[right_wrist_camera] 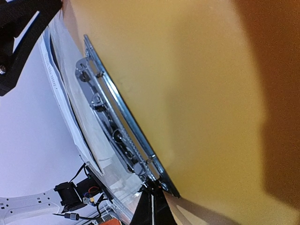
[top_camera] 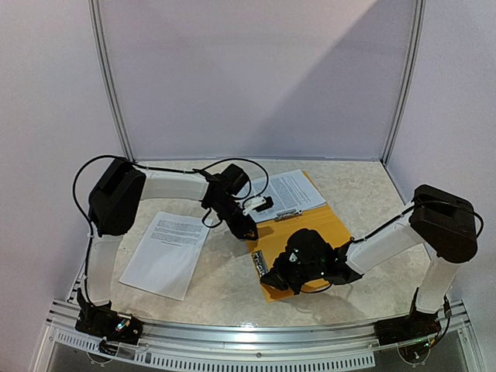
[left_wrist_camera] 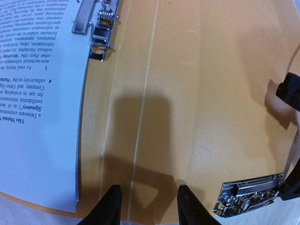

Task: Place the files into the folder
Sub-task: Open the spring clip on the folder with some files.

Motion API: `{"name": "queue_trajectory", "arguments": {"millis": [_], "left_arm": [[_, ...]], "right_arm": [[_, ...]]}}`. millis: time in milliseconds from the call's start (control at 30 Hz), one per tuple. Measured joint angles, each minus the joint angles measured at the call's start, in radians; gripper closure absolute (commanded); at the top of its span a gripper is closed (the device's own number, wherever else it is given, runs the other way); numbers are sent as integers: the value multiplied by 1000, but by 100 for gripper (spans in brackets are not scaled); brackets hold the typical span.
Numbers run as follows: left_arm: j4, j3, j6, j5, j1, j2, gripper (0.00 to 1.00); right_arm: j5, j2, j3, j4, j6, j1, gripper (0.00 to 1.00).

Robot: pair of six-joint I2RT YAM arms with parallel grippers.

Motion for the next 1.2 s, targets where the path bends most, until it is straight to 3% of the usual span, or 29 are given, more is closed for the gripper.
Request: {"name": "queue_trajectory", "arguments": {"millis": [133,533,733,867,1200], "left_arm": [[1,14,3,-1,-2,10,57],[6,37,25,-25,-17,29,57],[10,39,28,-32,-20,31,57],[10,47,32,-34,-22,37,57],[12,57,42,-45,-27,44,58]], "right_arm": [[19,-11,1,-18,3,1,100],[101,-78,118,-352,-38,2,100],[122,-84,141,-420,-64,2,100],[135,-99,114,-409,-61,-1,100],[136,-109,-13,-199,-2,-12,100]]}}
